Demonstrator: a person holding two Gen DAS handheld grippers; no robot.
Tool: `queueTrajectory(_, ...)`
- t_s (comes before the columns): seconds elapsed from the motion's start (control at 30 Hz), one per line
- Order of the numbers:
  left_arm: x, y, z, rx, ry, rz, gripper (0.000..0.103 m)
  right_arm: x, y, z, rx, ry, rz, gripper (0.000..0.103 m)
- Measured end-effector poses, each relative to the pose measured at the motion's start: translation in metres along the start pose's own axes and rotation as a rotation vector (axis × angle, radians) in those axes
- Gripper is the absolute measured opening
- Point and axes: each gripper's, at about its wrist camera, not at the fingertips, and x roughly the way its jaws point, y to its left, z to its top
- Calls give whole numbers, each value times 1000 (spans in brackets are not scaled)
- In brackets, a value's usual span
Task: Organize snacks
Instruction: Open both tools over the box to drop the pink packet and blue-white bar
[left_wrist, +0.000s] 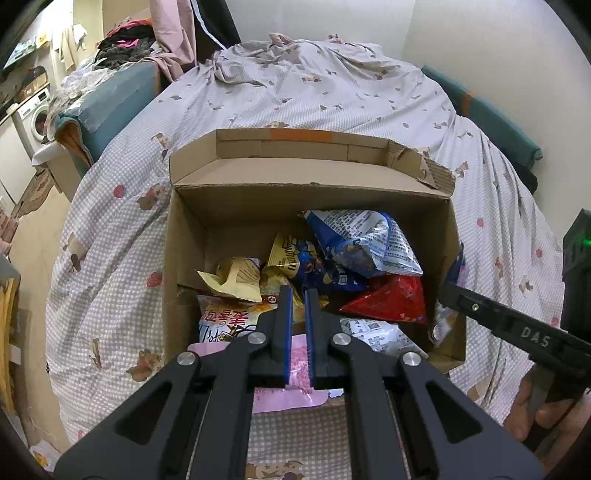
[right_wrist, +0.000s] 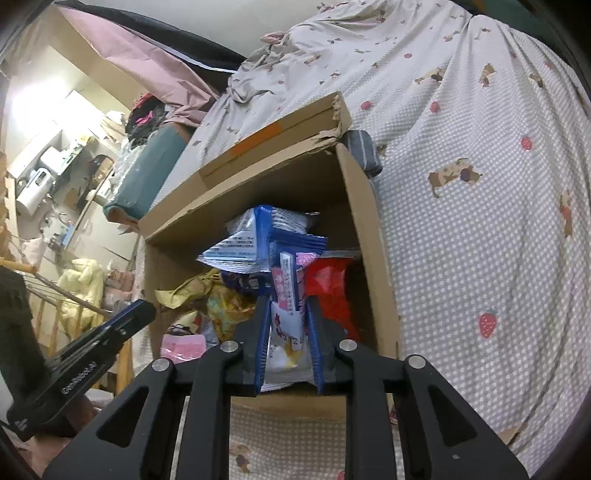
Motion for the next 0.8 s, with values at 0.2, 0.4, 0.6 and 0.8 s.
queueTrajectory(0.2,-6,-7,-4,34,-12,18,6,-1,4,0,-12,-12,-37,39)
queueTrajectory(0.4,-17,-7,-8,15,-30,22,67,-16,3,0,-14,-72,-37,79)
queueTrajectory(0.6,-31,-1,-15,7,-49,25,77,-29,-13,-6,85,-79,-13,79)
queueTrajectory(0.8,-49,10,-31,11,-64,30,77,-51,-18,-19,132,-106,-16,79)
